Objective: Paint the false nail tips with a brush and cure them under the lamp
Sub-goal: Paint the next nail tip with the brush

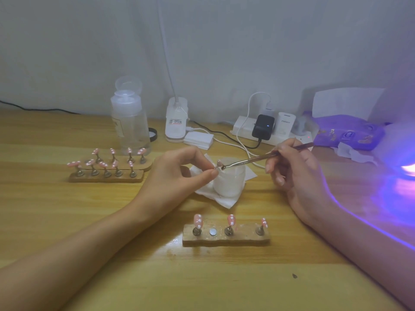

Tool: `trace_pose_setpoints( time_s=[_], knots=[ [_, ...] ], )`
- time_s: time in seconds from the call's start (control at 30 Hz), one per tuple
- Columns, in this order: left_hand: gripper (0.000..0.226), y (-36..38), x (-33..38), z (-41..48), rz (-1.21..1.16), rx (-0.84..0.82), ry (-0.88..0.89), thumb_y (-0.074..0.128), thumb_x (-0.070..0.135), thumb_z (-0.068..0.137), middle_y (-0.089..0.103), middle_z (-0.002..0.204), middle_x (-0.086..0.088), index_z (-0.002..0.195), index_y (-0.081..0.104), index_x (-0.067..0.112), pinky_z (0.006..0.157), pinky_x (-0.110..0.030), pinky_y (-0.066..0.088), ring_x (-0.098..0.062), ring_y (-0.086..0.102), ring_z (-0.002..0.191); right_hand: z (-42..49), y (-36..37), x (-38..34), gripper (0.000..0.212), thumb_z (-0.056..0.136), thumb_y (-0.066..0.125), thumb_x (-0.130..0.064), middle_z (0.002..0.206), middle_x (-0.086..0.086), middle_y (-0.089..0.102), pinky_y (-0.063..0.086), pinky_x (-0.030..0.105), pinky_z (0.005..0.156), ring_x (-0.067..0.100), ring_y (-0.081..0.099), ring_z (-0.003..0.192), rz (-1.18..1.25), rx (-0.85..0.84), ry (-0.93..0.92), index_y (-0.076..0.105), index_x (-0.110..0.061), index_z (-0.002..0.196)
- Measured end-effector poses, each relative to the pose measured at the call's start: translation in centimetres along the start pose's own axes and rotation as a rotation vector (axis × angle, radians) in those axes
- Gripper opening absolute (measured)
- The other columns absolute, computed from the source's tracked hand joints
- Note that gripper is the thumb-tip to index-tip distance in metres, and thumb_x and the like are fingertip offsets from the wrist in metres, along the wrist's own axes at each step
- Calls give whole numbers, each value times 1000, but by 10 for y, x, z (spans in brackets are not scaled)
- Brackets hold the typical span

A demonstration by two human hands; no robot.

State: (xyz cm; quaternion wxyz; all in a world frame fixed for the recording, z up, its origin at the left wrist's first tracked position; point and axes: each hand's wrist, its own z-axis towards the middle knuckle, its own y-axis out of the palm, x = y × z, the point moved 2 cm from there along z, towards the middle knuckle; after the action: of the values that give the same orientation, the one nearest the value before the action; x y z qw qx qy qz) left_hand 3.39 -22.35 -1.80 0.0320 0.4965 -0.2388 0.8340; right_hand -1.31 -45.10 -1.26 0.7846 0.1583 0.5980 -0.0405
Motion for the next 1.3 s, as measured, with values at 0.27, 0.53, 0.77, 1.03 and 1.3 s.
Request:
trace_pose_setpoints(
  time_s=[0.27,0.53,0.77,1.03,1.3],
  knots=[
    [10,0,0,0,1,-6,-5,77,25,85,73,87,10,79,69,22,49,-13,38,-4,46,46,0,1,-1,26,102,43,-15,58,6,63,15,31,47,10,38,39,-34,-16,-22,47,-20,77],
    [10,0,1,0,13,-12,27,75,23,86,70,84,15,79,68,23,48,-13,37,-5,46,46,-2,2,-3,28,102,43,-16,60,6,64,21,23,42,10,39,41,-33,-14,-28,48,-22,75],
    [10,0,0,0,31,-23,52,75,21,87,68,85,14,80,68,22,48,-14,35,-5,43,46,0,-1,-3,28,102,43,-16,58,3,61,22,22,43,10,37,42,29,9,14,48,-22,75],
    [11,0,1,0,16,-18,52,75,22,87,70,86,12,79,68,23,49,-12,35,-3,43,46,1,-2,-2,29,102,44,-17,59,5,61,28,18,41,10,38,43,35,1,16,49,-23,74],
    [10,1,2,1,18,-21,49,75,20,87,71,86,9,80,68,20,51,-10,38,3,52,51,0,0,-3,29,103,43,-17,59,3,62,20,23,45,10,39,42,29,16,15,48,-23,74]
  ],
)
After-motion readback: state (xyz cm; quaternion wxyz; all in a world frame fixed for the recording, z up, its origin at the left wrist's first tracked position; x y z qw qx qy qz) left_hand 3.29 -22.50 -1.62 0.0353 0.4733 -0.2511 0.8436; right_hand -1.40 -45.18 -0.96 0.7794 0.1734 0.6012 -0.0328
